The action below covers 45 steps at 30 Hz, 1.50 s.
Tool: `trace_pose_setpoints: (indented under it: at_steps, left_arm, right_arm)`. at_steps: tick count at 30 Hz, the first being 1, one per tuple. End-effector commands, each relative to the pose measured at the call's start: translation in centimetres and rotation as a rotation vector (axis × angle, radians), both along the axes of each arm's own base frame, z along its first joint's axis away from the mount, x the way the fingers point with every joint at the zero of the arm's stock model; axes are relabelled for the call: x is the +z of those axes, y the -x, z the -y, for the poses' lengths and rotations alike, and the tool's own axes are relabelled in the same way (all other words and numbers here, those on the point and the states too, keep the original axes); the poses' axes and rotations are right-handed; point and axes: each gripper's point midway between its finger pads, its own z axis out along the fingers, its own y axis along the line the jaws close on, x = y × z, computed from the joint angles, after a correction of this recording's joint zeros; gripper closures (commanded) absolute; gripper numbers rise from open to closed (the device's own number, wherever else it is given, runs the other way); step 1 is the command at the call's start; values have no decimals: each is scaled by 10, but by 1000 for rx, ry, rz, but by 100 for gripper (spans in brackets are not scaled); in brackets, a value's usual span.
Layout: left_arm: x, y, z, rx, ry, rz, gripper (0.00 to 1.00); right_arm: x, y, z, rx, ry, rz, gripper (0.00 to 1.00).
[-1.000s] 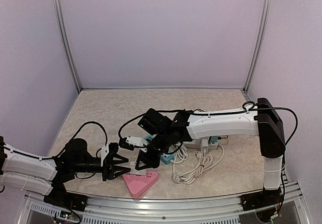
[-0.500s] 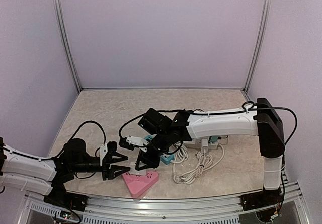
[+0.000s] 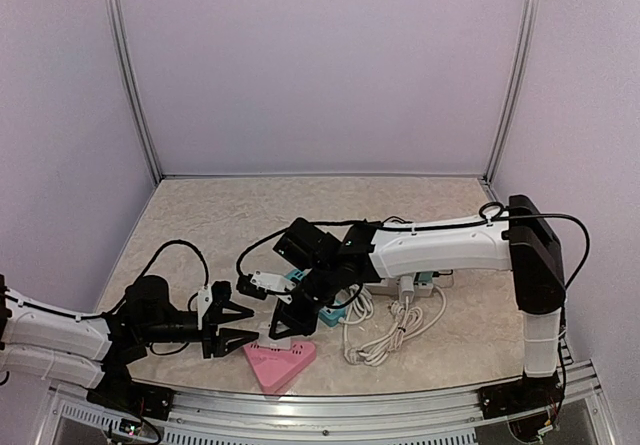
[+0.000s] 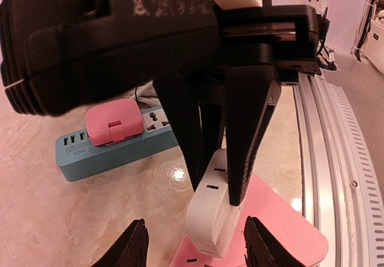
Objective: Insert the plug
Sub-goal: Insert the plug into the socket.
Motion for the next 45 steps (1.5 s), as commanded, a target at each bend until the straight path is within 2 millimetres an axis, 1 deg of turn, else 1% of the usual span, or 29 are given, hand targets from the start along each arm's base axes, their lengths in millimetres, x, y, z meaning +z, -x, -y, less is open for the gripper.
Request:
trace_pose_setpoints:
  at_steps: [1,6,8,10,13,15,17,20,23,24,25,27,28,30,33,35,39,40,41,43,44,45]
  left_arm:
    - [-1,5,-1,-14,5,15,47]
    - [0,6,-2,-20,5,22,46]
    - [0,7,-2,-25,6,27,46]
    - [1,8,-2,-30,9,33,46]
    - [2,9,-2,-33,12,37,45]
    - [2,10,-2,-36,13,43,45]
    - [3,10,-3,-36,14,48,45]
    - [3,12,-3,-40,17,56,44]
    - [4,14,-3,-46,20,66,43]
    - [4,14,-4,-46,20,66,41]
    - [5,14,-4,-46,20,67,40]
    - [5,14,-4,-47,20,73,38]
    - [5,14,-4,-46,20,75,37]
    - [6,16,-5,-50,23,82,36]
    - [7,17,-5,-52,26,91,34]
    - [8,17,-5,-54,28,96,33]
    - [9,19,-6,-60,29,115,32]
    - [11,19,-7,-63,29,128,30]
    - [10,20,-7,-67,23,142,29]
    - [13,18,-9,-67,9,191,25]
    - [15,13,-11,-41,0,209,24]
    - [23,1,-15,22,1,227,21]
  right_arm:
    - [-70,-2,31,-47,224,82,100]
    - [-85,7,43,-49,286,128,100]
    - [-84,9,46,-57,294,143,100]
    - [-75,9,42,-72,270,156,100]
    - [-55,5,31,-85,207,176,100]
    - [-48,4,29,-93,195,203,100]
    - [-54,5,32,-90,205,205,100]
    - [-71,9,37,-116,233,167,100]
    - [-72,11,35,-118,230,154,100]
    - [-70,10,34,-122,225,157,98]
    - [-67,9,33,-124,219,161,91]
    - [-58,7,32,-132,200,175,72]
    - [-53,6,31,-135,188,181,65]
    - [-42,4,26,-141,157,189,55]
    - [-29,5,19,-149,117,176,36]
    - [-19,5,16,-163,86,169,26]
    - [4,-1,16,-206,16,171,4]
    - [11,-5,18,-229,0,172,1]
    - [18,-11,21,-257,-10,175,0]
    - [36,-29,28,-340,-39,198,0]
    - [47,-41,34,-394,-57,212,0]
    - [59,-56,41,-463,-77,231,0]
